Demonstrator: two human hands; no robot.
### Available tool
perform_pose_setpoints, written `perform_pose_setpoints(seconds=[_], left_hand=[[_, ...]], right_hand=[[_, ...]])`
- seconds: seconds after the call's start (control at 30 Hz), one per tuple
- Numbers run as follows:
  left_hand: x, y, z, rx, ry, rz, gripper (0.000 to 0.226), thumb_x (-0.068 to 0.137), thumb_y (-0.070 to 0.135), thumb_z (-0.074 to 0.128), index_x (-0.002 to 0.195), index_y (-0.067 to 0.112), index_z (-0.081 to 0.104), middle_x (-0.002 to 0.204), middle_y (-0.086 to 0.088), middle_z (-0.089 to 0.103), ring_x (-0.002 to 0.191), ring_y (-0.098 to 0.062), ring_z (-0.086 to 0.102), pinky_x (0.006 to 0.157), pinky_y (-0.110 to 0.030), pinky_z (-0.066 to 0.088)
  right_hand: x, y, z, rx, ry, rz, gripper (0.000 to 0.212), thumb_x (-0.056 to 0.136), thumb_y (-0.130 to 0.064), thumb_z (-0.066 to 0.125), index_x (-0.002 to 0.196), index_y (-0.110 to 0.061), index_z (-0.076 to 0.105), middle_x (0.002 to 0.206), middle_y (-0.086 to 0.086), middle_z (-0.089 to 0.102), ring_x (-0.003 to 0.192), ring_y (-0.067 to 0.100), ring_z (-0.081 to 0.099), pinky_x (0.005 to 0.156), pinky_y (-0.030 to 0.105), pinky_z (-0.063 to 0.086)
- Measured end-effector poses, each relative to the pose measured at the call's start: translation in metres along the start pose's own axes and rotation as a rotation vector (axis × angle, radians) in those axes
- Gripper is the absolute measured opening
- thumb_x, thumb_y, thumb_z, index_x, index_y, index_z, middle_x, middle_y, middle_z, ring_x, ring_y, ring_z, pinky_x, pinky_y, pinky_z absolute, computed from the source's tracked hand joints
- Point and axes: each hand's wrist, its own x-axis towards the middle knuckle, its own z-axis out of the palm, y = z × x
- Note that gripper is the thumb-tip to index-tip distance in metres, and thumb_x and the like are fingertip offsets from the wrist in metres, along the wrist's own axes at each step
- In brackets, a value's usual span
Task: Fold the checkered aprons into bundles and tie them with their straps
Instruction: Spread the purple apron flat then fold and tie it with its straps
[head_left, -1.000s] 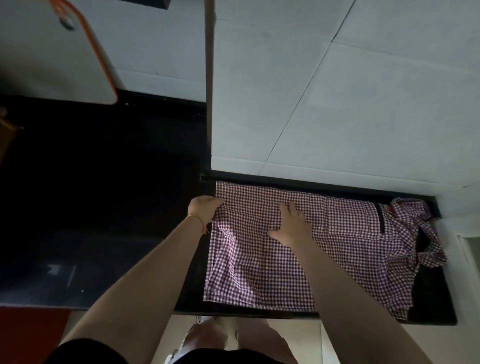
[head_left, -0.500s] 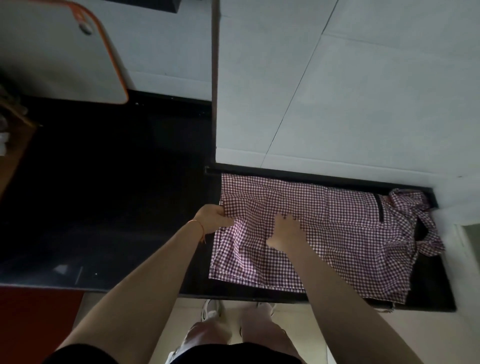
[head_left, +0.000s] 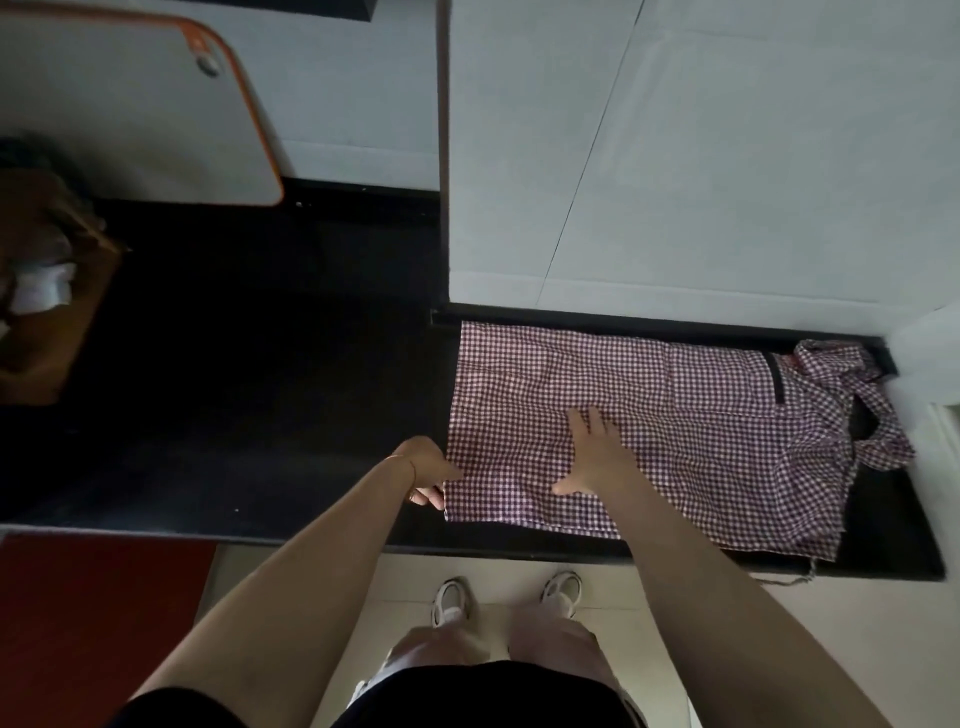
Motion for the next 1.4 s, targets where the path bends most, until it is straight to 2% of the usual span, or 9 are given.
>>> perform_pose_setpoints(seconds=[0.17,0.27,0.37,0.53,0.67,0.8,1.0,1.2,1.4], left_hand=[[-0.001,-0.012,0.01,0.108,0.178,-0.074,0.023,0.092,0.029,0.063,0.091,0.008,0.072,0.08,0.0,0.074,0.071,-0.016,0.072,0.055,-0.024,0.052],[-0.003,-0.01,0.02,0.088,0.433,-0.059,0.026,0.09,0.034,0.062,0.091,0.009,0.069,0.079,-0.003,0.069,0.068,-0.018,0.065,0.051,-0.026,0.045],[-0.001,-0.003,0.031,-0.088,0.458,-0.067,0.027,0.088,0.032,0.061,0.093,0.007,0.069,0.082,-0.006,0.07,0.073,-0.021,0.067,0.059,-0.028,0.052],[0.002,-0.002,0.042,-0.37,0.435,-0.106,0.027,0.087,0.029,0.063,0.095,0.003,0.066,0.084,-0.009,0.069,0.075,-0.023,0.067,0.063,-0.03,0.054],[0.0,-0.003,0.045,-0.27,0.46,-0.105,0.024,0.088,0.029,0.062,0.09,0.005,0.066,0.083,-0.007,0.068,0.071,-0.021,0.064,0.054,-0.027,0.046],[-0.003,0.0,0.049,-0.134,0.465,-0.096,0.022,0.088,0.029,0.062,0.079,0.009,0.064,0.087,-0.007,0.069,0.079,-0.023,0.067,0.064,-0.029,0.052],[-0.004,0.011,0.056,-0.483,0.359,0.012,0.026,0.09,0.035,0.056,0.09,0.011,0.067,0.094,-0.006,0.071,0.09,-0.024,0.067,0.087,-0.038,0.056],[-0.006,0.006,0.053,-0.678,0.329,-0.089,0.032,0.089,0.04,0.057,0.096,0.009,0.062,0.098,-0.008,0.069,0.096,-0.026,0.067,0.094,-0.042,0.054],[-0.007,-0.01,0.058,-0.584,0.441,-0.09,0.03,0.094,0.027,0.053,0.074,0.005,0.059,0.073,-0.007,0.061,0.067,-0.02,0.057,0.063,-0.031,0.044]], right_hand=[[-0.005,0.003,0.009,0.218,0.173,-0.022,0.097,0.08,-0.033,0.079,0.155,-0.019,0.019,0.162,0.012,0.019,0.149,0.031,0.021,0.118,0.051,0.03],[-0.018,0.008,0.011,0.353,0.438,0.156,0.049,0.085,-0.02,0.071,0.127,-0.01,0.05,0.129,0.013,0.051,0.113,0.027,0.052,0.087,0.036,0.05],[-0.035,0.025,0.019,0.513,0.364,0.427,0.018,0.088,-0.016,0.065,0.101,-0.007,0.056,0.114,0.013,0.058,0.085,0.021,0.057,0.066,0.029,0.047],[-0.054,0.059,0.037,0.932,0.267,0.884,0.067,0.089,-0.019,0.066,0.141,0.005,0.03,0.135,0.024,0.042,0.109,0.032,0.054,0.082,0.038,0.052],[-0.06,0.082,0.046,1.445,0.209,0.931,0.046,0.097,-0.016,0.055,0.137,0.001,0.043,0.116,0.016,0.057,0.101,0.028,0.061,0.073,0.035,0.053],[-0.061,0.077,0.049,1.936,0.227,0.892,0.034,0.095,-0.009,0.058,0.128,-0.003,0.05,0.122,0.015,0.057,0.112,0.028,0.059,0.092,0.036,0.051],[-0.056,0.068,0.047,2.003,0.282,0.821,0.045,0.087,-0.023,0.073,0.121,-0.006,0.051,0.112,0.01,0.059,0.105,0.026,0.061,0.085,0.035,0.053],[-0.064,0.079,0.053,1.885,0.288,0.615,0.04,0.101,-0.016,0.05,0.137,0.002,0.048,0.142,0.024,0.05,0.128,0.039,0.053,0.098,0.043,0.051],[-0.068,0.084,0.05,1.868,0.264,0.624,0.043,0.099,-0.003,0.046,0.141,0.005,0.042,0.145,0.025,0.045,0.129,0.039,0.051,0.082,0.036,0.053]])
